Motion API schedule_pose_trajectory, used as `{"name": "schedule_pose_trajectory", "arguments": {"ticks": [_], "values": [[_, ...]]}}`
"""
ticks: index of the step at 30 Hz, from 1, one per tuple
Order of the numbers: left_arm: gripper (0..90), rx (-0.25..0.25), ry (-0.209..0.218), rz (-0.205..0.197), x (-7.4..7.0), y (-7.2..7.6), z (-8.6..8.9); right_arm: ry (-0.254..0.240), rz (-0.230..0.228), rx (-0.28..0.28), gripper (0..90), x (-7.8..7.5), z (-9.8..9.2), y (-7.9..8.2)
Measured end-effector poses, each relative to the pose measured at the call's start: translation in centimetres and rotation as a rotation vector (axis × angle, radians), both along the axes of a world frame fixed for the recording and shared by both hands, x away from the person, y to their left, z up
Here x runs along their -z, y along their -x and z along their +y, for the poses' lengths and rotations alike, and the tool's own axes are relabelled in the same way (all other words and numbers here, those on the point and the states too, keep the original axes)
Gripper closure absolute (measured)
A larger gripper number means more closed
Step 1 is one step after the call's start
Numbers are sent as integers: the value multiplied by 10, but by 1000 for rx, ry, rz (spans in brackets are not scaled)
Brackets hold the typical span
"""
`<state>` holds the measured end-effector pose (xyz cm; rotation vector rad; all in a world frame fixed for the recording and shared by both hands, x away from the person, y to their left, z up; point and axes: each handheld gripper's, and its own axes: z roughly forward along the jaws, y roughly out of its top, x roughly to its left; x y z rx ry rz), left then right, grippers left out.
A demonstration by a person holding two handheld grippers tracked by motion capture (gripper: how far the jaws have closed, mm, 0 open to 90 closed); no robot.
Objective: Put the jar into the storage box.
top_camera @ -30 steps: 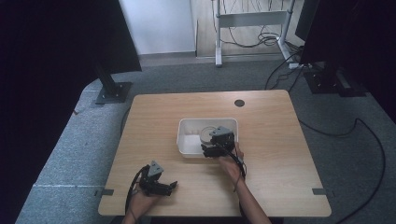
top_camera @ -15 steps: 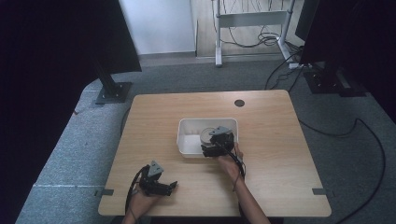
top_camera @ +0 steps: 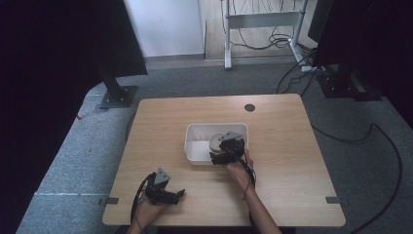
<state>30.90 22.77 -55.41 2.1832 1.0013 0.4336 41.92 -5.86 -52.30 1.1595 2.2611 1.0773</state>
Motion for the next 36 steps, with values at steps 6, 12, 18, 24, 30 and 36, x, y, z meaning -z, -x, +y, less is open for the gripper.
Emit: {"name": "schedule_pose_trajectory", "arguments": {"ticks": [6, 12, 18, 24, 30, 36], "values": [[17, 0, 0, 0, 0, 0, 0, 22, -17, -7, 4, -4, 0, 3], [17, 0, 0, 0, 0, 0, 0, 20, -22, 3, 4, -10, -3, 6], [17, 0, 0, 0, 0, 0, 0, 13, -24, 3, 6, -16, -8, 10], [17, 0, 0, 0, 0, 0, 0, 12, -30, 5, 7, -22, -13, 13], [17, 0, 0, 0, 0, 0, 0, 3, -24, -7, 7, -24, -16, 18], [17, 0, 0, 0, 0, 0, 0, 17, -41, -31, 7, -27, -18, 23]]}}
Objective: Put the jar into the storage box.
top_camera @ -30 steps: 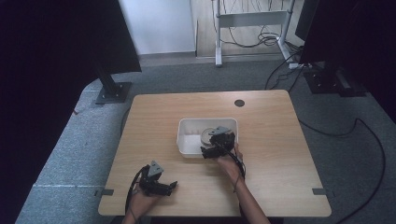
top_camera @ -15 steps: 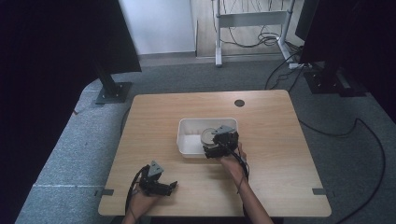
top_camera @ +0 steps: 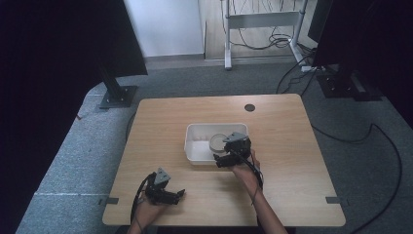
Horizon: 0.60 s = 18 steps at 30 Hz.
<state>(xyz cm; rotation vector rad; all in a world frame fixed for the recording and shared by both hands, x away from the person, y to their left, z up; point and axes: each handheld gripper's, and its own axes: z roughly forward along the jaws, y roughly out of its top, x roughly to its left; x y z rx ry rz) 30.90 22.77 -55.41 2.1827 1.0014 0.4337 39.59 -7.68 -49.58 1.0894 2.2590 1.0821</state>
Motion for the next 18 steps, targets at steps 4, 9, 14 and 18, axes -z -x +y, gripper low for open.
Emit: {"name": "schedule_pose_trajectory", "arguments": {"ticks": [4, 9, 14, 18], "values": [[17, 0, 0, 0, 0, 0, 0, -2, -11, -4, 7, -3, -1, 4], [17, 0, 0, 0, 0, 0, 0, -4, -13, -9, 7, -7, -6, 10], [17, -1, 1, 0, 0, 0, 0, -9, -12, -13, 7, -8, -11, 14], [17, -1, 2, 1, 0, 0, 0, -10, -10, -20, 7, -9, -15, 18]]}}
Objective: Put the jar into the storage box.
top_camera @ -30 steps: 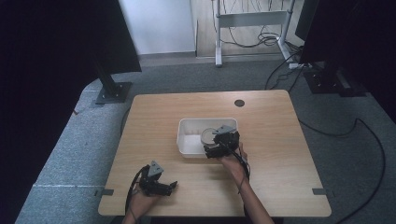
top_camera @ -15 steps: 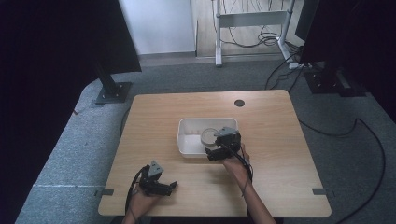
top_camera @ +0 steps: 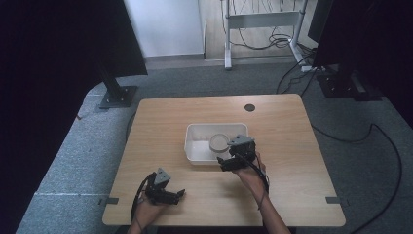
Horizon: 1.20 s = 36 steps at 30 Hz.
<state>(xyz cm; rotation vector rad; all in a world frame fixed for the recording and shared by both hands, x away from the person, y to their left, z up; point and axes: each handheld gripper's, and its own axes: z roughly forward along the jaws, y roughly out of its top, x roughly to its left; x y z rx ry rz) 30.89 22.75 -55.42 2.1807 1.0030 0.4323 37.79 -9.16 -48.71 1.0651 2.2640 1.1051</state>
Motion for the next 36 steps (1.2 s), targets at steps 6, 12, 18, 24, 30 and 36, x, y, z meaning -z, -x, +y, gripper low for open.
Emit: {"name": "schedule_pose_trajectory", "arguments": {"ticks": [6, 12, 18, 24, 30, 36], "values": [[17, -1, 1, -2, 0, 0, 0, -6, -1, -6, 7, -1, -5, 5], [17, 1, -2, -1, 0, 0, 0, 4, -5, -34, 17, -1, -10, 11], [17, 1, -3, -1, 0, 0, 0, 23, -6, -64, 18, 1, -16, 19], [17, 1, -2, -1, 0, 0, 0, 26, -16, -75, 18, 2, -23, 25], [17, 0, -1, -1, 0, 0, 0, 31, -22, -88, 25, 3, -30, 31], [17, 1, -2, -1, 0, 0, 0, 29, -24, -86, 27, 5, -39, 37]]}}
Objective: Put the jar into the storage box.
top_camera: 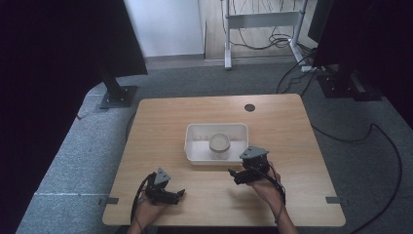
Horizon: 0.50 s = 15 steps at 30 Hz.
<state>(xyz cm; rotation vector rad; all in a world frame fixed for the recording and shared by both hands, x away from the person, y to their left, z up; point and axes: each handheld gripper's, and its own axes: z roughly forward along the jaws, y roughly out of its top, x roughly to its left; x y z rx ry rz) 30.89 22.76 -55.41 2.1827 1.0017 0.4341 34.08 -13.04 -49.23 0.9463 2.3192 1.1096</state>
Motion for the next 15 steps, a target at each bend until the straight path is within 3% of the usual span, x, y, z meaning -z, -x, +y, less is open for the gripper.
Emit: {"name": "schedule_pose_trajectory", "arguments": {"ticks": [15], "values": [[17, 0, 0, 0, 0, 0, 0, -13, 10, 42, 26, 7, -29, 12]]}}
